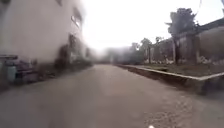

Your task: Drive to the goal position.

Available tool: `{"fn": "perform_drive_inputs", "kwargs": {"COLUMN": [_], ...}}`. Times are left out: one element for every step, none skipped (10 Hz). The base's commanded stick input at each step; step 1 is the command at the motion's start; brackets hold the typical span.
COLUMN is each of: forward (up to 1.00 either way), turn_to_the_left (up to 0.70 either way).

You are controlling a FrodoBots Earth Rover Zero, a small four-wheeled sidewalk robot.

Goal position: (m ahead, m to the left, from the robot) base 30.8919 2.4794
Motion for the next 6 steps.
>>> {"fn": "perform_drive_inputs", "kwargs": {"forward": [1.00,1.00,1.00,1.00,1.00,1.00], "turn_to_the_left": [0.00,0.00,0.00,0.00,0.00,0.00]}}
